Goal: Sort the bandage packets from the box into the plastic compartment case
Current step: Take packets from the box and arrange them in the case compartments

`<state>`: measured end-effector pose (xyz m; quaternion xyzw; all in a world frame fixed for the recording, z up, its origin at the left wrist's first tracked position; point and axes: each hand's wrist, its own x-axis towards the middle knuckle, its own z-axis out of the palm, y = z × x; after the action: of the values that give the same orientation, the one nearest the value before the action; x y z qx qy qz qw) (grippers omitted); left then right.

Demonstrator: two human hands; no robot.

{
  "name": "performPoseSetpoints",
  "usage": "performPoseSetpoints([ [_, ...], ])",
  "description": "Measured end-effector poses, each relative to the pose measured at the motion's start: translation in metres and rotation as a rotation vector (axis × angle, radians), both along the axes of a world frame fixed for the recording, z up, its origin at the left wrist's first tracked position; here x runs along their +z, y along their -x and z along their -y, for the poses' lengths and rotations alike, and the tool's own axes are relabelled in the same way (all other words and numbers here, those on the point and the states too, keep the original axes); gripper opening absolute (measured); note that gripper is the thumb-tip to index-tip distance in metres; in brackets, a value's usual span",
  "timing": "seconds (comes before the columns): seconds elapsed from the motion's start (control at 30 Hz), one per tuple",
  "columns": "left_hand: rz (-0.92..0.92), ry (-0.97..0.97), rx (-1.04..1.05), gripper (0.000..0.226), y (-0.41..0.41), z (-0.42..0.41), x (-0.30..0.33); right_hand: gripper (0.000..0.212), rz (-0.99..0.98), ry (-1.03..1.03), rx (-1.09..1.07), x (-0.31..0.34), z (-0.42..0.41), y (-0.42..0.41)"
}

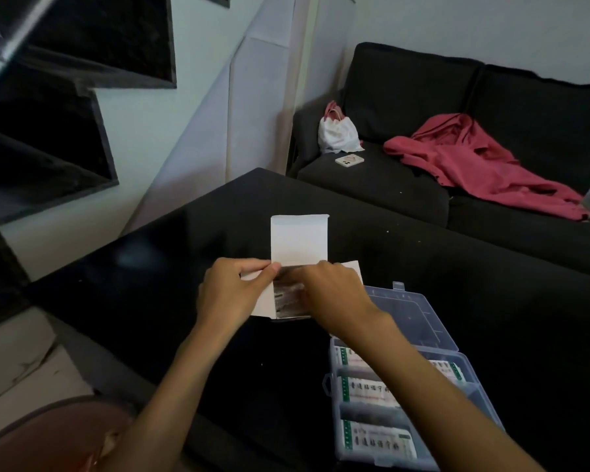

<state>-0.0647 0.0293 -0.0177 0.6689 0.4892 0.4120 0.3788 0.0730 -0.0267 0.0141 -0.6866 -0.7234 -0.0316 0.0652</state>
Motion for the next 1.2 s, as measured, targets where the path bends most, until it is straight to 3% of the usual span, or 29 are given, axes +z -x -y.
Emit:
performPoseSetpoints([
  [0.2, -0.001, 0.031, 0.020, 0.016, -0.001, -0.001, 0.000, 0.030, 0.157, 0.010, 0.072, -0.003, -0.018, 0.001],
  [0.33, -0.022, 0.033, 0.068, 0.022, 0.001, -0.003, 0.000, 0.023, 0.025, -0.006, 0.118, 0.002, -0.008, -0.007],
  [0.43, -0.025, 0.057, 0.072, 0.024, 0.001, -0.005, 0.000, 0.020, -0.106, -0.200, 0.124, -0.001, 0.009, -0.016],
  [0.53, -0.028, 0.061, 0.071, 0.024, -0.001, -0.004, 0.002, 0.014, -0.435, -0.333, 0.029, -0.007, 0.019, -0.016],
  [0.67, -0.071, -0.001, 0.101, 0.027, -0.001, -0.005, 0.002, 0.005, -1.176, -0.399, -0.204, 0.000, 0.025, -0.007],
  [0.77, -0.149, -0.048, 0.135, 0.036, -0.004, -0.003, 0.002, 0.015, -1.657, -0.274, -0.380, 0.000, 0.039, -0.009],
  [0.87, -0.317, -0.056, 0.186, 0.045, -0.012, 0.004, 0.007, 0.019, -1.864, -0.180, -0.451, -0.004, 0.055, -0.019],
  [0.97, -0.348, -0.297, 0.246, 0.049, -0.026, 0.021, 0.016, 0.026, -1.929, -0.125, -0.502, -0.006, 0.070, -0.034],
  [1.03, -0.205, -0.415, 0.153, 0.033, -0.040, 0.041, 0.025, 0.033, -1.859, -0.050, -0.560, -0.006, 0.080, -0.042],
  [1.07, -0.147, -0.365, 0.033, 0.025, -0.048, 0.052, 0.029, 0.035, -1.817, -0.020, -0.580, -0.005, 0.086, -0.045],
  [1.2, -0.071, 0.228, -0.565, 0.025, -0.077, 0.082, 0.033, 0.021, -1.771, -0.068, -0.632, 0.000, 0.115, -0.059],
])
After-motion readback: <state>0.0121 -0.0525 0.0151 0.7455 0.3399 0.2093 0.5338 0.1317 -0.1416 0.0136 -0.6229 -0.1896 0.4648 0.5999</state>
